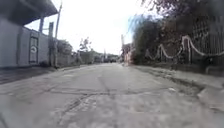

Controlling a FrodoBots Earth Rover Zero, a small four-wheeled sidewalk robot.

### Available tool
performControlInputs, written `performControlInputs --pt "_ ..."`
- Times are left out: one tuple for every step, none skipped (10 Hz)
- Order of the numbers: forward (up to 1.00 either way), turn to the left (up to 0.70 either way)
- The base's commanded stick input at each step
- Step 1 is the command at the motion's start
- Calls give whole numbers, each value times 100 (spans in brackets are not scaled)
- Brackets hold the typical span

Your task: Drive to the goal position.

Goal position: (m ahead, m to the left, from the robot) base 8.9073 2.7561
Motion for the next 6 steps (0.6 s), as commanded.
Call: performControlInputs --pt "85 -34" --pt "85 -34" --pt "85 -8" --pt "85 0" --pt "85 0" --pt "85 0"
